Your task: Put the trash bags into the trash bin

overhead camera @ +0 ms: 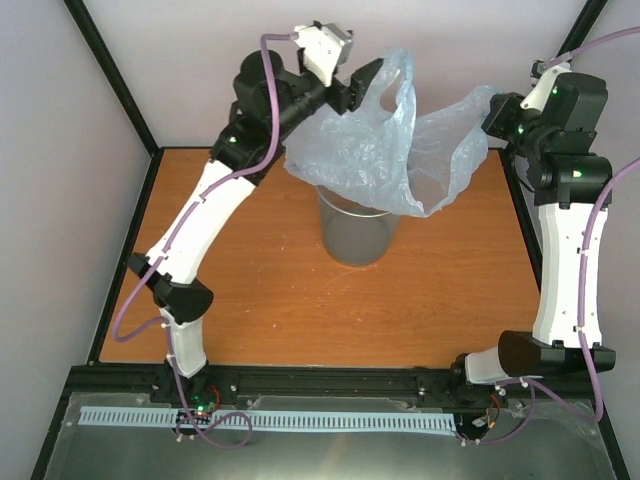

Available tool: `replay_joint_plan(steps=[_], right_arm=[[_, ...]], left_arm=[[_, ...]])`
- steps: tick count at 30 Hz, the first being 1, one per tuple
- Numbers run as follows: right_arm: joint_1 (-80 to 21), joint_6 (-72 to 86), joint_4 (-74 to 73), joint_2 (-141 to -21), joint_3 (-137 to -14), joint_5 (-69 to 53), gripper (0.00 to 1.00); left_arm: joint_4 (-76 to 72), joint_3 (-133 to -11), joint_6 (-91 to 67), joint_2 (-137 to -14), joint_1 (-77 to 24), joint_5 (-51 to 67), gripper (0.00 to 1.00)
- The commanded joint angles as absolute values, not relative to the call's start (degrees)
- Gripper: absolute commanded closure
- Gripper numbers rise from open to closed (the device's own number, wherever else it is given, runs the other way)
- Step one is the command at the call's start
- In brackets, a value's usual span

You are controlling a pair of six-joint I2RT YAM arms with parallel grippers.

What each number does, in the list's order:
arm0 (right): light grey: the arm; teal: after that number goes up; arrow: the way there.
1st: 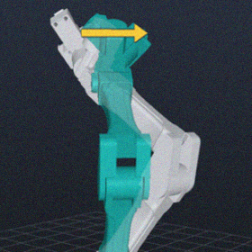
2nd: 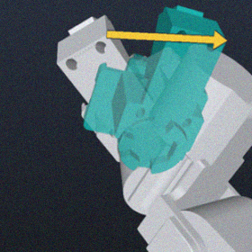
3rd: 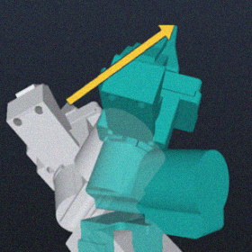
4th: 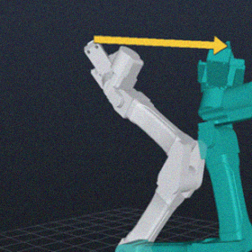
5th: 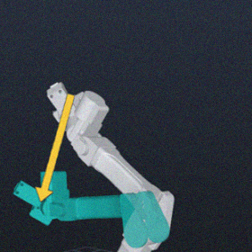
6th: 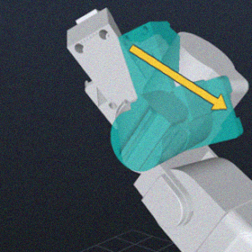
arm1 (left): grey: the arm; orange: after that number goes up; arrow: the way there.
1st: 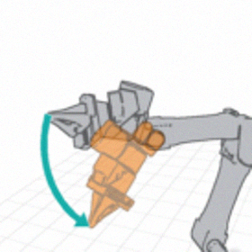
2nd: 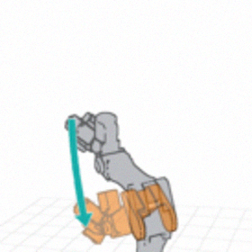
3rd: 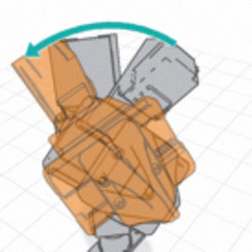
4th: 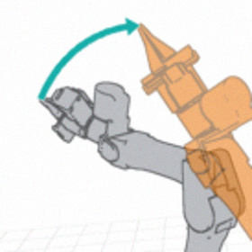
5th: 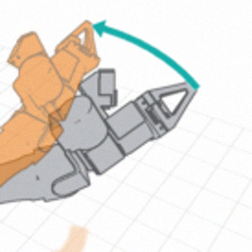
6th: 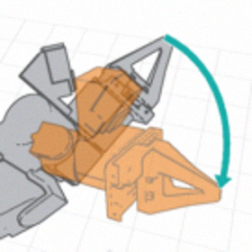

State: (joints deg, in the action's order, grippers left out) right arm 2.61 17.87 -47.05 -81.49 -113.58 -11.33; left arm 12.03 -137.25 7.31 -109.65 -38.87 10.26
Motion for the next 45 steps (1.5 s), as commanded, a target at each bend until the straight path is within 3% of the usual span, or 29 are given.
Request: replay_joint_plan(steps=[1, 6, 14, 21, 24, 26, 35, 45], right_arm=[[4.0, 19.3, -45.0, -82.3, -114.2, -10.7, 0.97], [4.5, 19.0, -44.8, -83.3, -115.1, -10.5, 0.97], [4.8, 18.6, -44.3, -84.3, -116.0, -11.0, 0.97], [4.9, 18.7, -44.7, -85.2, -117.0, -12.0, 0.97], [4.9, 18.8, -44.7, -85.1, -117.0, -12.3, 0.97], [4.9, 18.7, -44.8, -85.0, -117.1, -12.7, 0.97], [4.9, 19.1, -44.6, -85.1, -117.0, -13.6, 0.97], [4.9, 18.3, -45.2, -84.7, -117.0, -13.7, 0.97]], left_arm=[[19.5, -132.0, 10.5, -101.1, -33.9, 12.4, 0.18], [24.2, -116.8, 18.9, -89.1, -30.1, 19.0, 0.01], [30.0, -104.8, 25.7, -77.5, -24.3, 14.7, 0.01], [50.6, -111.6, 29.9, -84.4, -14.3, 18.1, 0.26], [60.5, -112.1, 36.9, -86.3, -12.4, 26.3, 0.3], [64.3, -110.0, 43.2, -85.4, -12.4, 31.5, 0.26], [66.8, -109.0, 54.7, -85.2, -18.9, 37.4, 0.19], [49.4, -101.7, 58.4, -80.9, -34.2, 30.6, 0.23]])
